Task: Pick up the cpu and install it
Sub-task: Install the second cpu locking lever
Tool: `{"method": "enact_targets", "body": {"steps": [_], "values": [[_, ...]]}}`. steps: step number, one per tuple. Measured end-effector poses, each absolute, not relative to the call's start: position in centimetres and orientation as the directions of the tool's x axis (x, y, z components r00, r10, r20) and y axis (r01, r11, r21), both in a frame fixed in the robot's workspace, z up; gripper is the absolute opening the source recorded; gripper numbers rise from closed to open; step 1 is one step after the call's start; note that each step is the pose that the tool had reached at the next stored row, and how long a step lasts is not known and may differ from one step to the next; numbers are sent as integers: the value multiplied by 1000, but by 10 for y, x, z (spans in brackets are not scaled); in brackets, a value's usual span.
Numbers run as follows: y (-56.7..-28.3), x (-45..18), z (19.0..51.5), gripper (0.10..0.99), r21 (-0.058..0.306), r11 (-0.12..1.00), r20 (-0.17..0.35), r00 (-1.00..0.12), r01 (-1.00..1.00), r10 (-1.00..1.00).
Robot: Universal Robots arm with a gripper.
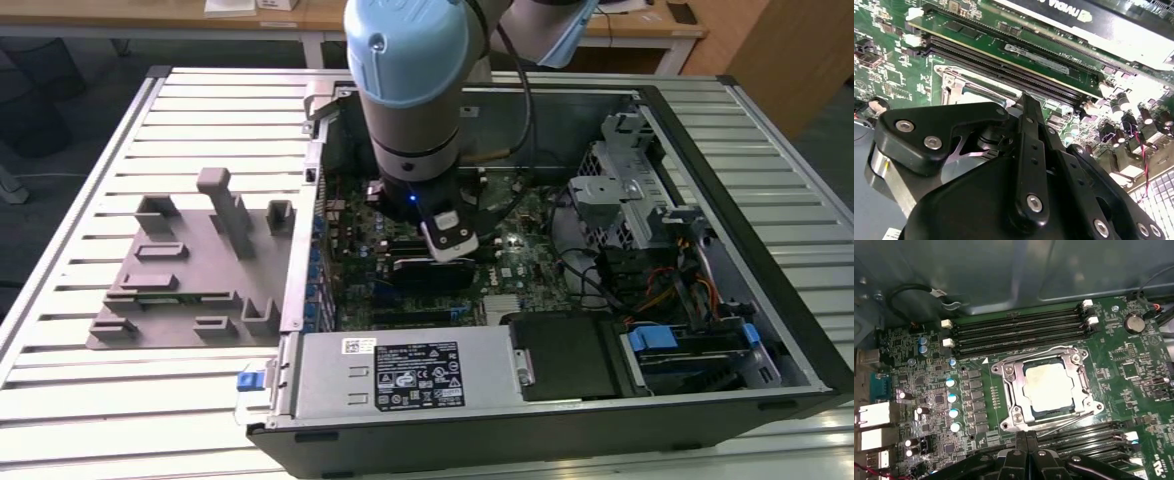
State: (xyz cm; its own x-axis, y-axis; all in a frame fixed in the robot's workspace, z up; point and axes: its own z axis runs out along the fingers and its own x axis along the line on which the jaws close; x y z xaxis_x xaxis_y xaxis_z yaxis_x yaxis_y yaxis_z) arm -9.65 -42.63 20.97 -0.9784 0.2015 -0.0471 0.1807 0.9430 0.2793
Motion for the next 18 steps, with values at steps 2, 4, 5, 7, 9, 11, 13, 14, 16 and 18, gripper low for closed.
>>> {"method": "enact_targets", "body": {"steps": [2, 4, 5, 7, 9, 11, 13, 14, 16, 18], "values": [[-426, -97, 207, 106, 281, 943, -47, -978, 181, 201], [-426, -98, 205, 106, 282, 942, -47, -978, 181, 202], [-426, -99, 203, 106, 283, 942, -46, -978, 181, 202], [-426, -99, 202, 106, 288, 940, -45, -978, 181, 202], [-426, -100, 200, 106, 298, 937, -43, -978, 181, 202], [-426, -101, 199, 106, 313, 932, -40, -978, 181, 203], [-426, -103, 198, 106, 322, 929, -38, -978, 181, 203], [-426, -104, 197, 106, 325, 928, -37, -978, 181, 203], [-426, -105, 194, 106, 327, 928, -37, -978, 181, 204], [-426, -105, 192, 106, 327, 928, -37, -978, 181, 204]]}}
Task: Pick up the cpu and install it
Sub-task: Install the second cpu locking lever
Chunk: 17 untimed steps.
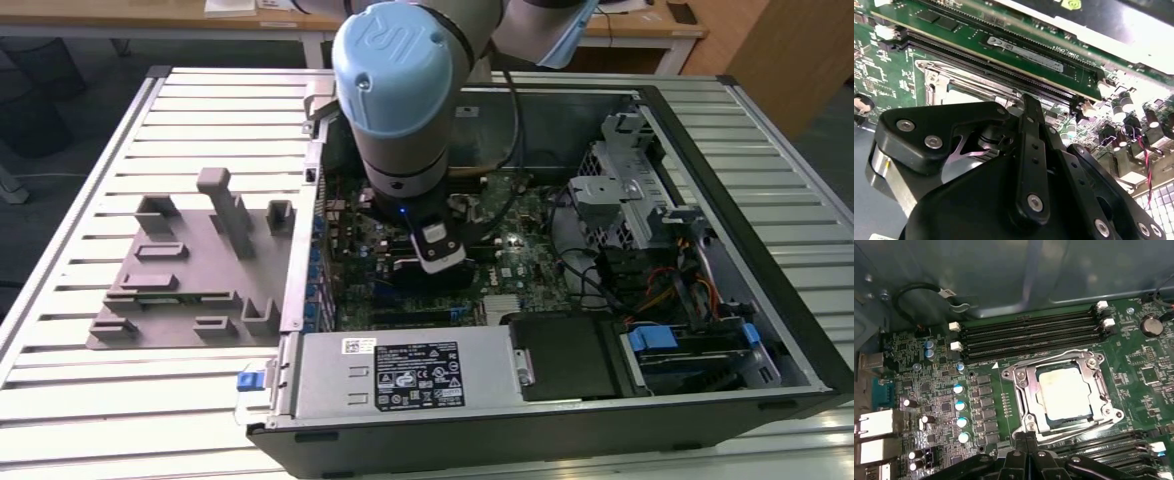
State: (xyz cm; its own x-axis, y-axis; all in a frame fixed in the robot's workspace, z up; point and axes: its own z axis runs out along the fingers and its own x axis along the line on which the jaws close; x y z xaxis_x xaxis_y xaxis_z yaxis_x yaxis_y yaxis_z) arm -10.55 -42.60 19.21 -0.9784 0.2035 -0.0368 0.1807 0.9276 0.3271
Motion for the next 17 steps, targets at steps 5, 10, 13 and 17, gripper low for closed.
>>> {"method": "enact_targets", "body": {"steps": [5, 10, 13, 17], "values": [[-424, -107, 189, 106, 331, 926, -36, -978, 181, 204], [-424, -109, 185, 106, 331, 926, -36, -978, 181, 204], [-424, -109, 186, 106, 331, 926, -36, -978, 181, 204], [-424, -109, 197, 106, 332, 926, -39, -978, 180, 204]]}}
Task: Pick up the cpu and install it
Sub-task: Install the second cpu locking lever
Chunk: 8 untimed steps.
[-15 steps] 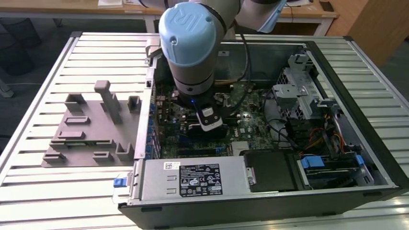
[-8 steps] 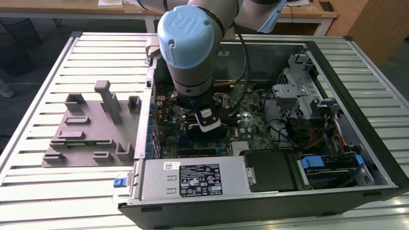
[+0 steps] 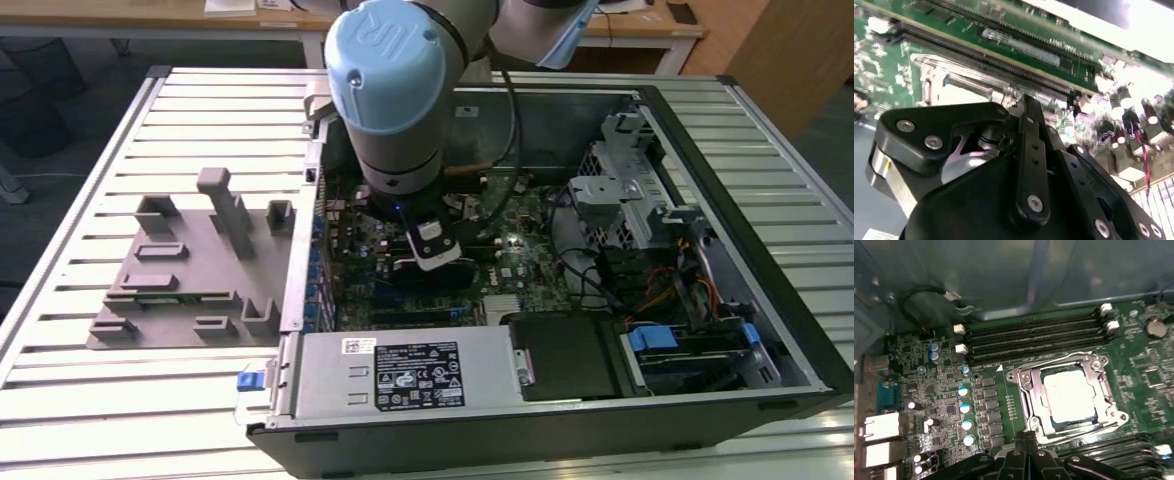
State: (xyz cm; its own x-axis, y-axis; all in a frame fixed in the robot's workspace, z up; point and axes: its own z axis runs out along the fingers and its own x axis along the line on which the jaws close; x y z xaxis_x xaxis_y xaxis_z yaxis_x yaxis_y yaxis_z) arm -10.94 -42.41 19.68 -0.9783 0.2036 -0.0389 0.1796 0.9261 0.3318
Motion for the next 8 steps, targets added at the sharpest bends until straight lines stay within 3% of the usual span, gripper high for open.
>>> {"method": "enact_targets", "body": {"steps": [8], "values": [[-424, -109, 219, 106, 317, 930, -44, -977, 184, 209]]}}
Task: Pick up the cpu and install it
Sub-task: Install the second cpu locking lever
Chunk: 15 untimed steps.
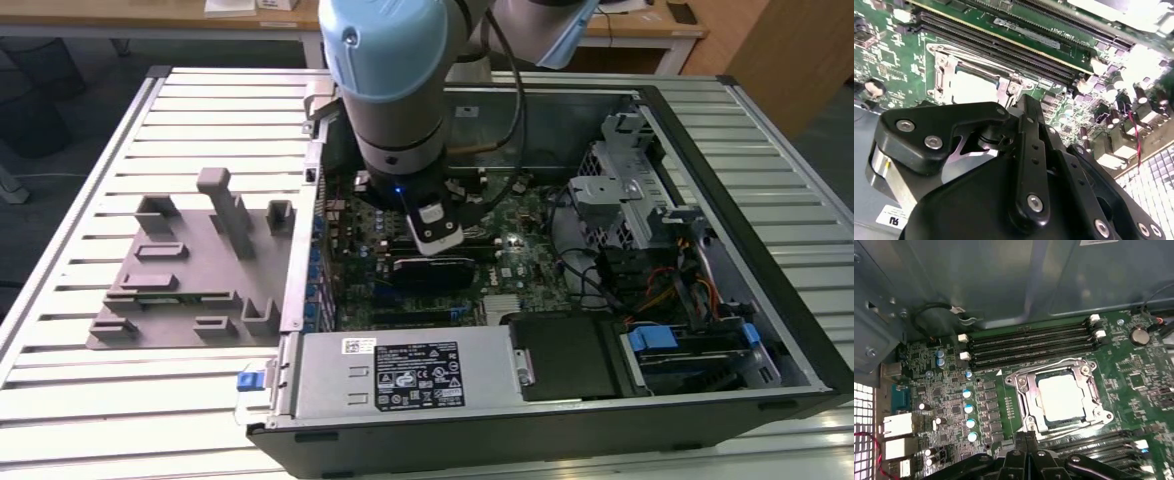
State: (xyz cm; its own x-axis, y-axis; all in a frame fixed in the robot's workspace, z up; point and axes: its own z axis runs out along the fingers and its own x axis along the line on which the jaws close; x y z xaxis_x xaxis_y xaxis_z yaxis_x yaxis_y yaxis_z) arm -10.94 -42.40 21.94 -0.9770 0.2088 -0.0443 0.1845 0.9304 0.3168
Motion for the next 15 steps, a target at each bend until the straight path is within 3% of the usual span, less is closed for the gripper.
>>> {"method": "enact_targets", "body": {"steps": [6, 15], "values": [[-424, -106, 222, 106, 260, 942, -57, -971, 210, 232], [-417, -84, 221, 106, 253, 943, -57, -970, 216, 238]]}}
